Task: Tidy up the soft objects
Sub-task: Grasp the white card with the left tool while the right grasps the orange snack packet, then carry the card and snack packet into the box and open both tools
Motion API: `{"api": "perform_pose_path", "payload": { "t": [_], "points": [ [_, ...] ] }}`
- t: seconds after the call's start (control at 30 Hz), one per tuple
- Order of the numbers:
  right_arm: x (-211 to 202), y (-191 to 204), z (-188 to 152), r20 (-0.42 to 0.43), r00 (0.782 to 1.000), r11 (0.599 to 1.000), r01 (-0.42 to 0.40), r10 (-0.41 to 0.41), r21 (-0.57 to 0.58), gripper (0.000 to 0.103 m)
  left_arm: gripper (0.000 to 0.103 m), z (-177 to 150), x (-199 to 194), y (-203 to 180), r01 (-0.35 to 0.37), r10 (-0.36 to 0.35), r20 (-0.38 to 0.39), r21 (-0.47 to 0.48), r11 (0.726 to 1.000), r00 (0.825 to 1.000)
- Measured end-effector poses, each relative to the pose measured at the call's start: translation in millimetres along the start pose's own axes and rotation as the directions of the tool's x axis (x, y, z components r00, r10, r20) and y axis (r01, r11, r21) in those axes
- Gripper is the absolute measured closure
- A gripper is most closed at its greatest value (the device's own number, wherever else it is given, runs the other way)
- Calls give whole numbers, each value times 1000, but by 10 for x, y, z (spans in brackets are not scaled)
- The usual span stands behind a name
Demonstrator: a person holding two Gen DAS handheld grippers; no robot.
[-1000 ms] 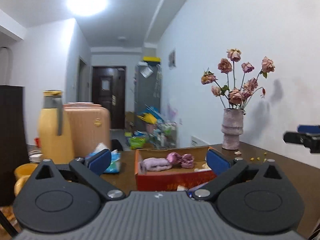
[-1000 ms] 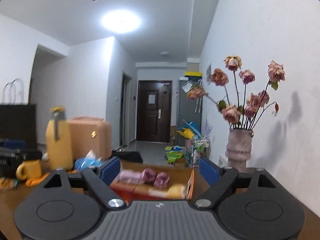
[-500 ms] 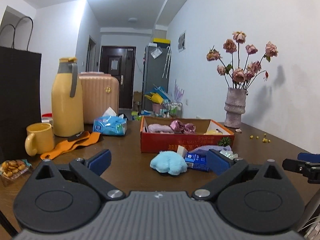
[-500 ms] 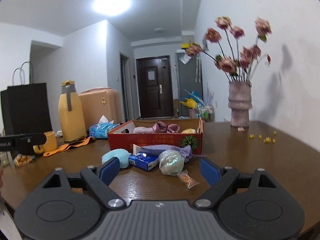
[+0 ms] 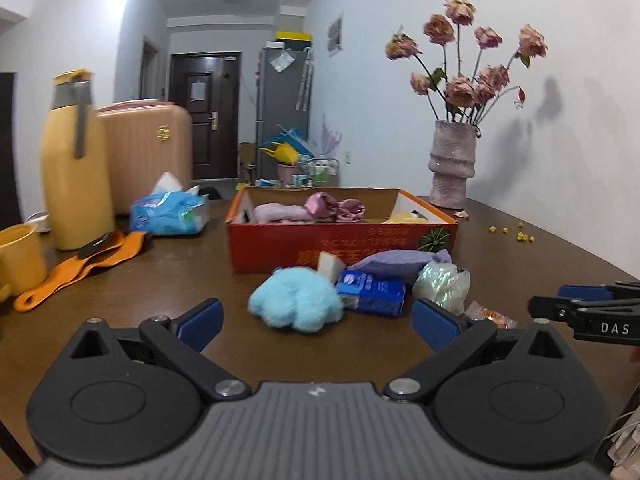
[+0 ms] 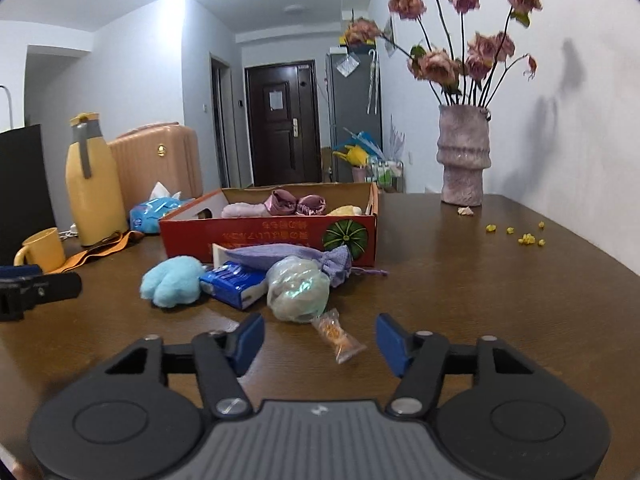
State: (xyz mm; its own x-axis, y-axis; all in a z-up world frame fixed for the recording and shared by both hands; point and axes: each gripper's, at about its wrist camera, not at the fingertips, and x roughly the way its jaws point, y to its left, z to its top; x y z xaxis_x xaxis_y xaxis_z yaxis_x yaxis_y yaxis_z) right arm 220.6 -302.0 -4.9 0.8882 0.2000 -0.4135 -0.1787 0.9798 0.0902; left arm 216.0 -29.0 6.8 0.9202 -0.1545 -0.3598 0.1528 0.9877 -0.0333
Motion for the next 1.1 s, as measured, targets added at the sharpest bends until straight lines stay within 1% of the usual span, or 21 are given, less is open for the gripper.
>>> {"api": "perform_pose_path", "payload": {
  "t": [0.07,0.13,0.2,0.27,0.37,0.4,0.47,0.5,0.53,0.6,0.63,0.67,0.7,0.73,0.77,0.8,0.83,0.97,1.03,1.1],
  "points": [
    [146,7,86,-6,1000,1000,-28,28,-2,47,4,78,206,-27,10,-10,-19,-6,1000,1000],
    [298,26,161,-11,999,999,-41,41,-9,48,15,165,421,-23,23,-24,-41,-27,999,999],
    [487,45,228,-23,999,999,-43,43,-16,48,21,256,649,-27,50,-53,-76,-43,998,996],
    [657,52,274,-40,998,999,-50,49,-19,48,23,336,889,-38,72,-74,-94,-29,997,993],
    [839,65,303,-62,997,998,-50,48,-38,48,31,451,1270,-35,48,-45,-124,22,999,991],
    [868,59,293,-72,996,998,-51,47,-48,48,35,485,1393,-25,44,-39,-138,36,998,990],
    [909,31,240,-103,994,997,-44,37,-65,48,36,523,1604,2,69,-60,-166,50,996,984],
    [918,0,216,-122,992,997,-44,36,-66,49,40,533,1713,17,81,-69,-188,52,995,980],
    [910,-41,182,-136,990,997,-46,37,-62,50,44,540,1798,28,86,-73,-212,52,995,975],
    [895,-120,123,-161,986,998,-43,34,-51,53,44,529,1939,28,109,-92,-236,59,992,967],
    [903,-142,97,-174,984,998,-35,27,-48,55,49,512,2000,25,116,-97,-246,65,991,965],
    [919,-154,71,-186,982,998,-26,17,-50,58,52,501,2053,13,115,-93,-260,70,991,961],
    [934,-168,52,-196,980,998,-21,10,-53,66,66,487,2099,9,112,-88,-274,73,991,958],
    [953,-173,26,-209,978,998,-17,5,-54,70,77,474,2119,8,123,-99,-279,69,990,955],
    [967,-181,14,-216,976,998,-19,8,-51,77,81,468,2128,5,139,-116,-278,67,988,953],
    [977,-181,6,-222,975,999,-22,12,-46,84,84,466,2116,-3,145,-120,-273,72,987,954],
    [978,-175,6,-221,975,999,-22,11,-45,86,85,463,2099,-15,146,-119,-267,84,986,956],
    [932,-145,24,-213,977,999,-26,16,-47,87,88,494,1989,-36,121,-96,-238,94,988,967],
    [822,-127,50,-194,981,998,-30,20,-48,87,88,553,1798,-17,111,-93,-203,81,991,975],
    [679,-119,92,-171,985,998,-34,26,-47,87,88,614,1523,9,99,-87,-151,74,992,985]
  ]
}}
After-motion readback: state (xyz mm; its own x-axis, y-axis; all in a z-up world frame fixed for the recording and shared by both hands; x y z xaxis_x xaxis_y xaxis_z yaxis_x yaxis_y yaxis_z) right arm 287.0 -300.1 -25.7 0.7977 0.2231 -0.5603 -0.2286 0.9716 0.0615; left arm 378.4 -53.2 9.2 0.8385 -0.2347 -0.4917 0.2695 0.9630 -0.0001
